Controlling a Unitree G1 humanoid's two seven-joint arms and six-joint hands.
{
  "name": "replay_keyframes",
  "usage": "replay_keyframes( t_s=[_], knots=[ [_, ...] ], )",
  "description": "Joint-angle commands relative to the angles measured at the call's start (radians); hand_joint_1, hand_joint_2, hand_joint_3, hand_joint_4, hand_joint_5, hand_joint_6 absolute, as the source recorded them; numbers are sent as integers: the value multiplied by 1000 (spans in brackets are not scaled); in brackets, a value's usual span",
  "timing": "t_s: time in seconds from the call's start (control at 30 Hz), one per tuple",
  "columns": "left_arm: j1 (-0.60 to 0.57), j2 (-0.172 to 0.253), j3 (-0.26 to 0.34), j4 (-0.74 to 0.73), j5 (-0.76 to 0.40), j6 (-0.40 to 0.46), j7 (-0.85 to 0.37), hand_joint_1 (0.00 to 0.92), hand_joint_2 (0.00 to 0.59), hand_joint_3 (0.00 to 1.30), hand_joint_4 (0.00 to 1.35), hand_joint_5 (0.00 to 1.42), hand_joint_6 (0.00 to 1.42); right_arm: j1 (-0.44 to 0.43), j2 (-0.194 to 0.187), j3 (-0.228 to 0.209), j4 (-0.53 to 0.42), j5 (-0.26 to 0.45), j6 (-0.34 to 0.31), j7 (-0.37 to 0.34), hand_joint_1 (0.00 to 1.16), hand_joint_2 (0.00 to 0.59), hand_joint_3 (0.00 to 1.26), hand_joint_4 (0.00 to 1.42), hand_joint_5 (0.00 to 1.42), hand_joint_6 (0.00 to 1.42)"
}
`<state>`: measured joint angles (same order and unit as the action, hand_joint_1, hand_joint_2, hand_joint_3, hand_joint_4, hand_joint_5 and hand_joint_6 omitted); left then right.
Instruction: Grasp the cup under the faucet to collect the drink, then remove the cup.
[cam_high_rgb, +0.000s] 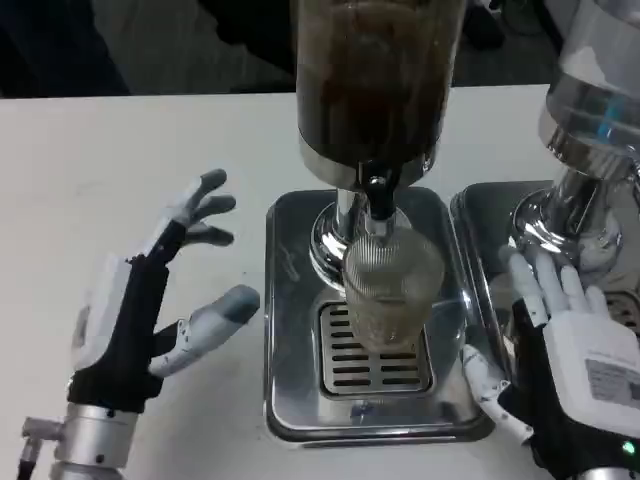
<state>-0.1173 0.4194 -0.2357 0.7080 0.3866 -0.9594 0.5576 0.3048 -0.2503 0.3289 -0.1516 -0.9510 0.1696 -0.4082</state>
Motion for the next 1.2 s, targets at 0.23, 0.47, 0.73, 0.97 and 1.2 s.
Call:
replay_keyframes(
  t_s=[0.23,0.47,0.73,0.97,1.2],
  knots=[
    [94,102,110,-402,-388,38,-486,0,48,0,0,1,0,-24,-4,-15,39,63,-44,12,227,468,3,0,0,0],
    [75,92,136,-607,-646,172,-757,0,50,0,0,0,0,-18,-7,-35,23,164,-114,33,268,402,0,0,0,0],
    [47,46,134,-744,-721,273,-939,0,54,0,0,48,0,-7,2,-45,22,193,-135,40,279,399,0,0,0,0],
    [20,-16,126,-743,-721,338,-1035,0,59,2,0,79,14,4,9,-47,15,190,-135,30,303,390,0,0,0,2],
    [-69,-89,119,-667,-676,390,-1083,0,62,39,0,108,34,15,17,-49,4,198,-141,30,309,391,0,0,0,2]
  ],
)
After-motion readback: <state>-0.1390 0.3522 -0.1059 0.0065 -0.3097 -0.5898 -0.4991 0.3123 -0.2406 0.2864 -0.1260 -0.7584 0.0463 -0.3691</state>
